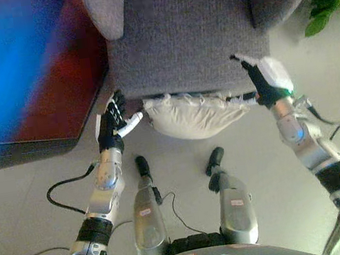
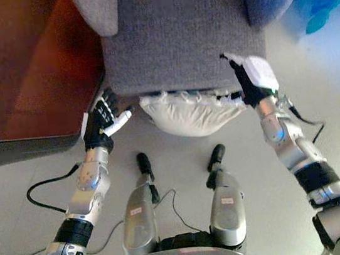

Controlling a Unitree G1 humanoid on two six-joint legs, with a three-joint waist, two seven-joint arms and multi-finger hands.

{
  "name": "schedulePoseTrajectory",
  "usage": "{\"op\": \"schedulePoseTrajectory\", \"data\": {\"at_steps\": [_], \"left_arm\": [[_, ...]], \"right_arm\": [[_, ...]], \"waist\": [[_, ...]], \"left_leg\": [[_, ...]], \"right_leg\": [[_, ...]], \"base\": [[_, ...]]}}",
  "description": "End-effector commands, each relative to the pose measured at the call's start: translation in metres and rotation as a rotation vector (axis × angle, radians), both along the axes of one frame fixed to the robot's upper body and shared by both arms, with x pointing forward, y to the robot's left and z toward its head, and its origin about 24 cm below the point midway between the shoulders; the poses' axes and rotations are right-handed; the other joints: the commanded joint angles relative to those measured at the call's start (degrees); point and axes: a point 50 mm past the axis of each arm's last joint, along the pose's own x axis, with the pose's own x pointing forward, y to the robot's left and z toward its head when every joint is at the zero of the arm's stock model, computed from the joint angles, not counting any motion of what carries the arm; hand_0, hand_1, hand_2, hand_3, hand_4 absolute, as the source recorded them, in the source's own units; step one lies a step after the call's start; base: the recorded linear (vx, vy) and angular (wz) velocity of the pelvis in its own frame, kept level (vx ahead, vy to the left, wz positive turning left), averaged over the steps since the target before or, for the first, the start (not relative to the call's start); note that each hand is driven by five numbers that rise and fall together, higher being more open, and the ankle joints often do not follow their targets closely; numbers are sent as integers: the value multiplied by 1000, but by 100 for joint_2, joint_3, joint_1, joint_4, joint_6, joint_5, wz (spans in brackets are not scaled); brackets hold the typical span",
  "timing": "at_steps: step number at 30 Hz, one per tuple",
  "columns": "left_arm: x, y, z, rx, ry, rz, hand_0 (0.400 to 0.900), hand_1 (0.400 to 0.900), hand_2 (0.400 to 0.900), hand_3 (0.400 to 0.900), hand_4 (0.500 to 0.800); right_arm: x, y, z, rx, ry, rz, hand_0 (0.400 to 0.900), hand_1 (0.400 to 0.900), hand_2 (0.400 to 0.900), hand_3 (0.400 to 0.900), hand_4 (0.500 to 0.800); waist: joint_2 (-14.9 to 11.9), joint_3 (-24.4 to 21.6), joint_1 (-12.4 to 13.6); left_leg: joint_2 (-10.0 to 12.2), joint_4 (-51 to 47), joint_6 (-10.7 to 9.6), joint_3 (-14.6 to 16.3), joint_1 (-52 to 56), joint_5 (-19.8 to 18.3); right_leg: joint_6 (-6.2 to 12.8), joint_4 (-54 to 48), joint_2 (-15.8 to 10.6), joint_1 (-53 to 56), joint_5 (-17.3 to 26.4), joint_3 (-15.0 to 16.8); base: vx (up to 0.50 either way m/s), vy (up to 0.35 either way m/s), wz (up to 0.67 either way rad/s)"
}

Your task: Pick up the pillow and put it on the sofa.

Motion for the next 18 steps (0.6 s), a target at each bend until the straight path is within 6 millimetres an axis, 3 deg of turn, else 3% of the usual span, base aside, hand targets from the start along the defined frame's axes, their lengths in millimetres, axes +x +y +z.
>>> {"op": "schedulePoseTrajectory", "data": {"at_steps": [1,10,18], "left_arm": [[6,7,64,-43,-324,52,900,900,900,900,800],[13,1,121,-94,-550,71,900,900,900,900,800],[12,0,135,-127,-612,98,900,900,900,900,800]], "right_arm": [[7,28,34,-32,-187,108,900,900,900,900,800],[16,35,87,55,-411,101,900,900,900,900,800],[17,35,97,102,-463,91,900,900,900,900,800]], "waist": [[-71,-116,86],[93,260,-3],[84,292,-43]], "left_leg": [[233,1041,47,-248,-350,-829],[-7,2276,79,-434,-2502,-1310],[-146,3128,168,-539,-3766,-1574]], "right_leg": [[542,601,-547,-622,265,537],[663,1474,-767,-2536,82,1065],[639,2196,-863,-3756,-58,1362]], "base": [[-94,55,-5],[-94,52,4],[-51,35,2]]}}
